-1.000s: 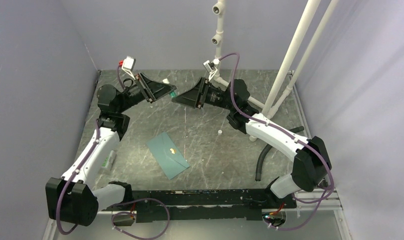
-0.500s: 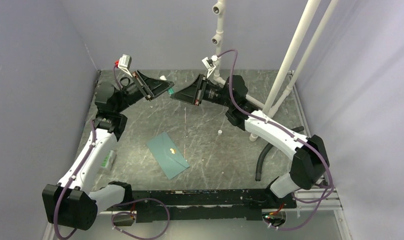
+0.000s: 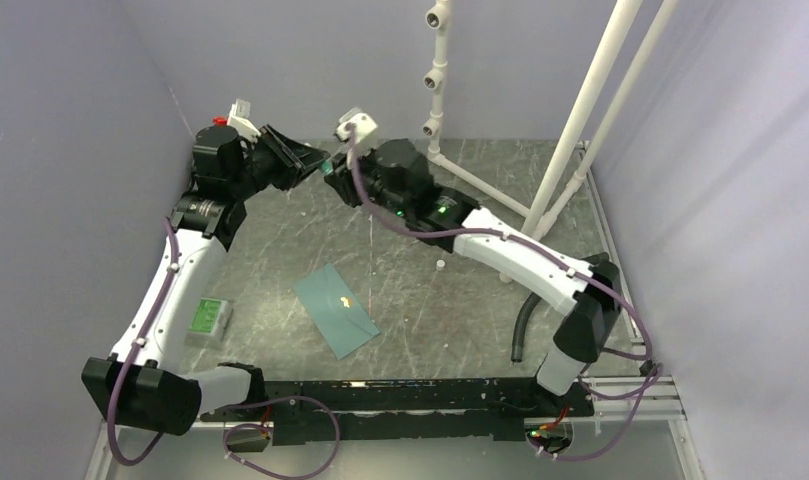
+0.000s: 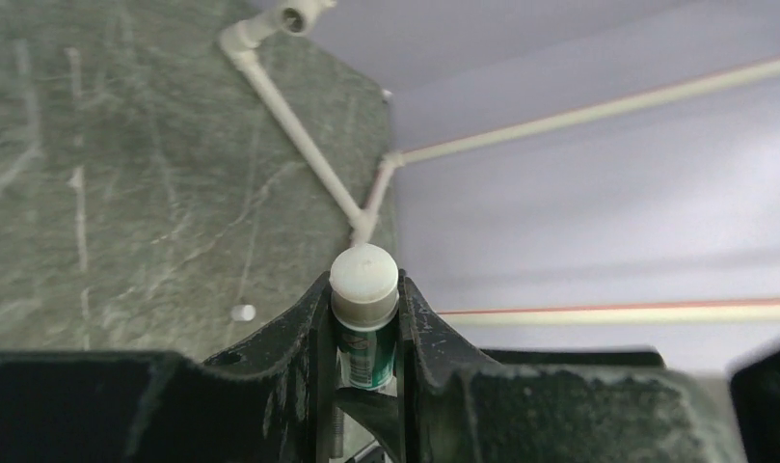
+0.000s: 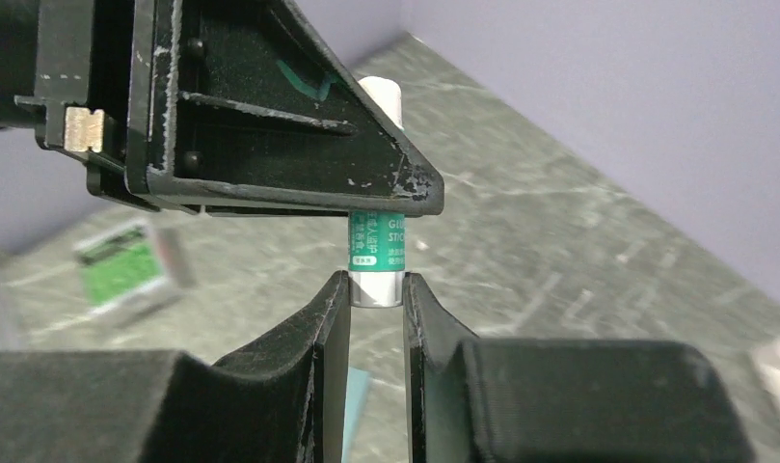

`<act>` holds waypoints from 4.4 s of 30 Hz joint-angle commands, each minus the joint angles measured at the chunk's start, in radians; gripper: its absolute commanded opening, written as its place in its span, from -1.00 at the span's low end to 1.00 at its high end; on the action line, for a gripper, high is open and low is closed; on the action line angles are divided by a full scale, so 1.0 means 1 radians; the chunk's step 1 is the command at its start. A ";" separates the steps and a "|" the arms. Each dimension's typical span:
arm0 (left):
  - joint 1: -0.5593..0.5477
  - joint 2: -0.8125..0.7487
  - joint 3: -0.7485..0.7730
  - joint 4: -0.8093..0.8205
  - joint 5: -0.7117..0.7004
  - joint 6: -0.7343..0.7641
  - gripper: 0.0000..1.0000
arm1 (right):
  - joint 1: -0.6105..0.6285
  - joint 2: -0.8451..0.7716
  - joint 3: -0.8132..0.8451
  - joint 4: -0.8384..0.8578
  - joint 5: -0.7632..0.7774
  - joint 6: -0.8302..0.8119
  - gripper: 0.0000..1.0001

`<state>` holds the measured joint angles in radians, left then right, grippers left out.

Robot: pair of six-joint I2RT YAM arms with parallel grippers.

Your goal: Place the letter into the envelope and seal it

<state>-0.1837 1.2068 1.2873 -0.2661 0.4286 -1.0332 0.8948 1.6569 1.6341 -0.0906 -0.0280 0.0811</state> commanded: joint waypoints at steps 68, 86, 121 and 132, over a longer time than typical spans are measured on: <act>-0.025 -0.113 -0.042 0.253 0.133 0.410 -0.95 | 0.014 -0.012 -0.136 0.231 0.263 -0.017 -1.00; -0.025 -0.129 0.004 0.101 0.130 0.492 -0.95 | -0.147 -0.143 -0.145 0.147 -0.597 0.226 0.51; -0.026 -0.160 -0.085 0.695 0.685 0.242 -0.95 | -0.181 -0.091 -0.244 0.928 -0.951 0.792 -0.66; -0.026 -0.187 -0.101 0.542 0.501 0.337 -0.95 | -0.162 -0.104 -0.173 0.584 -0.751 0.571 -0.95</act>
<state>-0.2035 1.0557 1.1938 0.3935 1.0454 -0.7647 0.7162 1.5730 1.3926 0.6849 -0.9630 0.8173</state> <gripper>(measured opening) 0.271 0.253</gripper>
